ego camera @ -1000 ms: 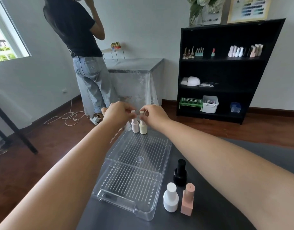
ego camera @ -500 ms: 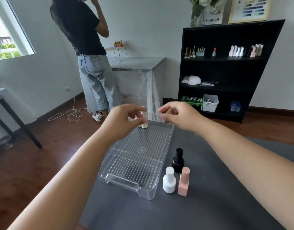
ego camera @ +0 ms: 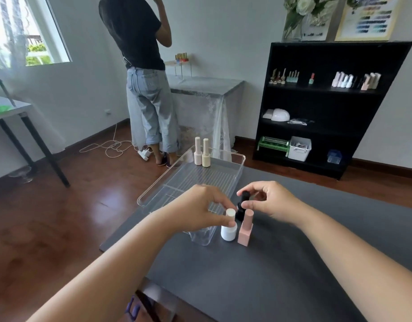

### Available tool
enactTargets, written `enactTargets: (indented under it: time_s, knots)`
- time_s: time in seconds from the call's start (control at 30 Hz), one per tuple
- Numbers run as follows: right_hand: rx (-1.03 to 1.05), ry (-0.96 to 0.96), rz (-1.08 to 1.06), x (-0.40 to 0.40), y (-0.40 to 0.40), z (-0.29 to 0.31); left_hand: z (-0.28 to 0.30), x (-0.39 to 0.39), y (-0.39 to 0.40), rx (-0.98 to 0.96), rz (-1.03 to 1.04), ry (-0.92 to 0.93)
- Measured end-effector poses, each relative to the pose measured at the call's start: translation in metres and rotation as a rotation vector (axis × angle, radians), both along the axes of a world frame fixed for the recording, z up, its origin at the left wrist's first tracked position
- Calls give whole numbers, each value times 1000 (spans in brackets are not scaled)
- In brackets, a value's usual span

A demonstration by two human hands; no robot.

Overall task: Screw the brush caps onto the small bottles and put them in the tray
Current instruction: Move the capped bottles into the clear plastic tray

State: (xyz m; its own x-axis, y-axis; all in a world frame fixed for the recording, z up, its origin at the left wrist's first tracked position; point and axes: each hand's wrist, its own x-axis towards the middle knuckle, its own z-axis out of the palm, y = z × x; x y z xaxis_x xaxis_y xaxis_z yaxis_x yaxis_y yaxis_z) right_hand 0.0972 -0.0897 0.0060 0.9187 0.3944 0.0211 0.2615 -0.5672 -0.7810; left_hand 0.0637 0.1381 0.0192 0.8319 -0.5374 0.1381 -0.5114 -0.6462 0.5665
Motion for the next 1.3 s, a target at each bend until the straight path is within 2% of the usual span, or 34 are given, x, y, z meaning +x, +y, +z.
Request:
enactTargets:
  time_s: [0.07,0.17,0.33,0.43,0.53,0.67,0.8,0.9,1.03,1.23,1.3]
  knots:
    - [10,-26,-34,-3,-2,-1,-2,-2,-4,3,7,-66]
    - [57,-58,-99,-3,-10,6,3,1,-7,-72,24,-62]
    - [307,-91,-194,11,-16,29,30,22,-1,-271,97,-166]
    - [469,-103,-252,28,-6,41,46,45,6,-362,195,-280]
    - [527,-100,-300,51,11,44,50,79,8,-358,335,-345]
    - [437,-75,-357,84,32,32,35,129,4,-158,429,-279]
    - [202,-102,-431,111,42,15,14,160,0,28,443,-238]
    - [3,-134,-436,124,51,9,4,171,0,38,474,-232]
    - [-134,-166,-428,133,65,5,-4,178,-1,71,515,-237]
    - [-176,-162,-434,144,80,3,-6,185,-2,151,575,-247]
    - [-197,-172,-451,147,82,3,-4,184,-2,110,581,-238]
